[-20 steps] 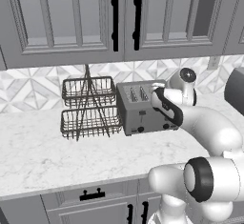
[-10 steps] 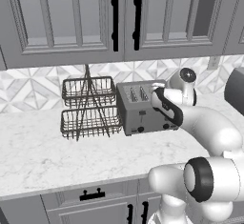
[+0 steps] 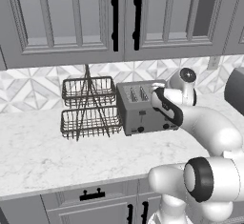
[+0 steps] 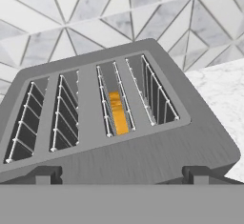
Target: Start the toaster. Once the lever pops up, take the bread to the plate on the dining counter.
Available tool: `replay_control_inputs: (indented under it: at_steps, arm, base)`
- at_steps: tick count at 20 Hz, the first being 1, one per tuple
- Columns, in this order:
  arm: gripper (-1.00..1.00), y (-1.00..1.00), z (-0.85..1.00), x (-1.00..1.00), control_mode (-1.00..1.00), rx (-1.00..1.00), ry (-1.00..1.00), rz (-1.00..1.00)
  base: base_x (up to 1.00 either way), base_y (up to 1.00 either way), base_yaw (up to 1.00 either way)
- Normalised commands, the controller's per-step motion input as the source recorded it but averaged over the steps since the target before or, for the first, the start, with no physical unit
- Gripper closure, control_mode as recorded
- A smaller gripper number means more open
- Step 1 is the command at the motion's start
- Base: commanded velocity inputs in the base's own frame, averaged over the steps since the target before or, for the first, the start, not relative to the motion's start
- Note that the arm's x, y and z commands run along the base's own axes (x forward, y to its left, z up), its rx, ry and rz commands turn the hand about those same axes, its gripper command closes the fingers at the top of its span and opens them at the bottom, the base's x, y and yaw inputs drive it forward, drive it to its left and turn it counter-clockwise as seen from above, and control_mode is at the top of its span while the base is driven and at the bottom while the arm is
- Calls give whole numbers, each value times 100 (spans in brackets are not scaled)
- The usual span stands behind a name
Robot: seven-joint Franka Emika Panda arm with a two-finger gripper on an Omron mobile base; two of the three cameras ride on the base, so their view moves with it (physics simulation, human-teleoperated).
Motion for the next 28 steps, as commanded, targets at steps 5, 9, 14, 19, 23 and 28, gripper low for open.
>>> replay_control_inputs:
  at_steps: [5, 9, 14, 19, 23, 28]
  arm:
    - [-100, 0, 0, 0, -100, 0, 0, 0]
    - [-100, 0, 0, 0, -100, 0, 0, 0]
    - [-100, 0, 0, 0, -100, 0, 0, 0]
    - [-100, 0, 0, 0, -100, 0, 0, 0]
    - [-100, 0, 0, 0, -100, 0, 0, 0]
    - [-100, 0, 0, 0, -100, 0, 0, 0]
  base:
    - [0, 0, 0]
    - [0, 0, 0]
    - [0, 0, 0]
    - [0, 0, 0]
    - [0, 0, 0]
    - [0, 0, 0]
